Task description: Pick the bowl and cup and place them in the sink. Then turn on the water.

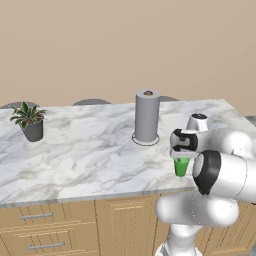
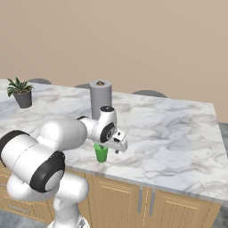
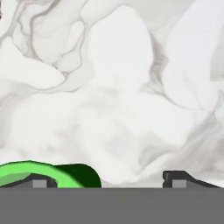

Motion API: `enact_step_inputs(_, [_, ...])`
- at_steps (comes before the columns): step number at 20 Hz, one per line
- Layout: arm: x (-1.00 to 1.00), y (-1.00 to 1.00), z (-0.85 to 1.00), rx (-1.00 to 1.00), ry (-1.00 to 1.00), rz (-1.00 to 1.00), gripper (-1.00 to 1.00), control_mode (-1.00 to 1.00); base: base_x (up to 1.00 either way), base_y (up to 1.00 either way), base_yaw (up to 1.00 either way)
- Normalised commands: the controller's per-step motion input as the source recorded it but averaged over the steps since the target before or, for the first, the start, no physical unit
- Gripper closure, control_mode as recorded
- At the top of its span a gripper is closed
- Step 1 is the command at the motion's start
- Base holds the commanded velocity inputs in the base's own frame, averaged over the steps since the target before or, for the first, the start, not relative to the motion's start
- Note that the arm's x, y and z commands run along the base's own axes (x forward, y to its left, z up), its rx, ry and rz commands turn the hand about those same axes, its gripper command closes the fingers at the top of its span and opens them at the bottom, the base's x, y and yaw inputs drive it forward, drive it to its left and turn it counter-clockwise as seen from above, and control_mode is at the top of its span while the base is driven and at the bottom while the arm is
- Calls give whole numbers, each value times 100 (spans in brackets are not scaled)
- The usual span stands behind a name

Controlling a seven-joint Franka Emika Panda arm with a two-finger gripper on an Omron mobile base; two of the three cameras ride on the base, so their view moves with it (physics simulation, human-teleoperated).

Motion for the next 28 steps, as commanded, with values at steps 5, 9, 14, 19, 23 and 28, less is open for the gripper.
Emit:
enact_step_inputs(5, [0, 0, 0, 0, 3, 0, 100, -100, 0, 0, 0])
enact_step_inputs(9, [0, 0, -1, 0, 0, 0, 100, -100, 0, 0, 0])
enact_step_inputs(14, [-1, 0, 4, 0, 1, 0, 100, -100, 0, 0, 0])
enact_step_inputs(19, [-18, -6, 30, 0, 0, 0, 100, -100, 0, 0, 0])
enact_step_inputs(23, [-27, -8, 67, 0, -2, 0, 100, -100, 0, 0, 0])
enact_step_inputs(28, [-40, -25, 82, 0, -6, 0, 100, -100, 0, 0, 0])
